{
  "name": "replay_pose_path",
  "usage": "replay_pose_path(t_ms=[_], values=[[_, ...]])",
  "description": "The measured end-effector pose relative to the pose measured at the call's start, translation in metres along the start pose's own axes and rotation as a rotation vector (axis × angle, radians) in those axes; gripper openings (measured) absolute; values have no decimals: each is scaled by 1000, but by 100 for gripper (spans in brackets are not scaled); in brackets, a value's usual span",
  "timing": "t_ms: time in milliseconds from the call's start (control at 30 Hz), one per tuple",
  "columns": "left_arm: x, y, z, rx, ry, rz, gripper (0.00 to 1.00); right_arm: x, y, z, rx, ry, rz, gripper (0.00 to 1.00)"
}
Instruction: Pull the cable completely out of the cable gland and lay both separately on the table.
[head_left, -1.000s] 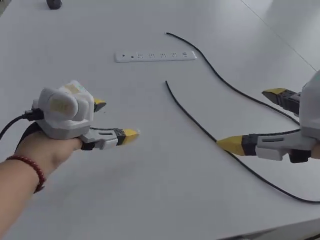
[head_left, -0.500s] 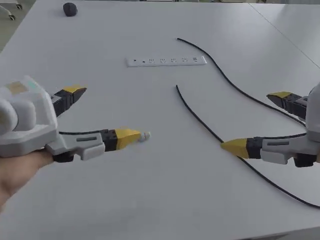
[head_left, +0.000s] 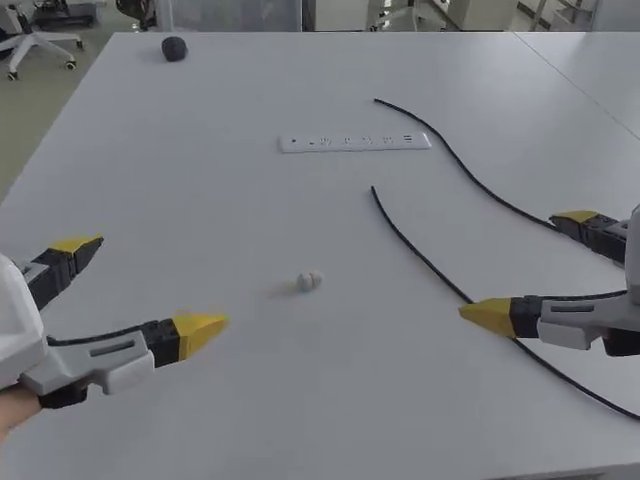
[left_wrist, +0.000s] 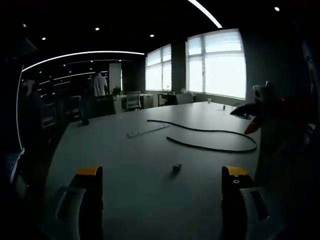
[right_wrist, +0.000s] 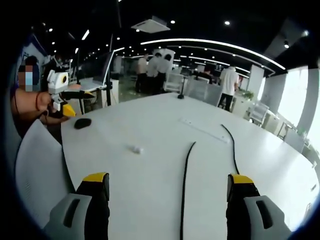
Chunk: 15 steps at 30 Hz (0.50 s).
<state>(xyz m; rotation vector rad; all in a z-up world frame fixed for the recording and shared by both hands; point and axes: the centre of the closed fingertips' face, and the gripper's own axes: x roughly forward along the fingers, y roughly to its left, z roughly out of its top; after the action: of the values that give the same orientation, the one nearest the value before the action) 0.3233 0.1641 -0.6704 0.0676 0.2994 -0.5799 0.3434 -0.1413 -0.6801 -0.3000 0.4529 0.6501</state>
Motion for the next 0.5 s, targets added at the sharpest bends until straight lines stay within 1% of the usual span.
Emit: replay_pose_path(t_ms=[100,133,200,267,333,433,500], values=[[-7,-2,-2,-5,9,11,99,-5,1,0,2,-4,0,99],[-10,-3,0,0,1,16,99,-7,-1,0,-1,-8,-8,99],[-13,-4,4,8,-1,23,99,-11,-2,0,13,-9,-9,99],[-17,-5,8,13,-8,25,99,-16,-4,3,7,-22,-15,99],[-20,-6,12,29,-16,30,99,-17,-4,4,4,-22,-20,99],[-23,-6,14,27,-15,33,99,-21,-4,6,0,-25,-22,99],[-24,-8,14,37,-15,36,99,-22,-2,8,2,-30,-20,99]])
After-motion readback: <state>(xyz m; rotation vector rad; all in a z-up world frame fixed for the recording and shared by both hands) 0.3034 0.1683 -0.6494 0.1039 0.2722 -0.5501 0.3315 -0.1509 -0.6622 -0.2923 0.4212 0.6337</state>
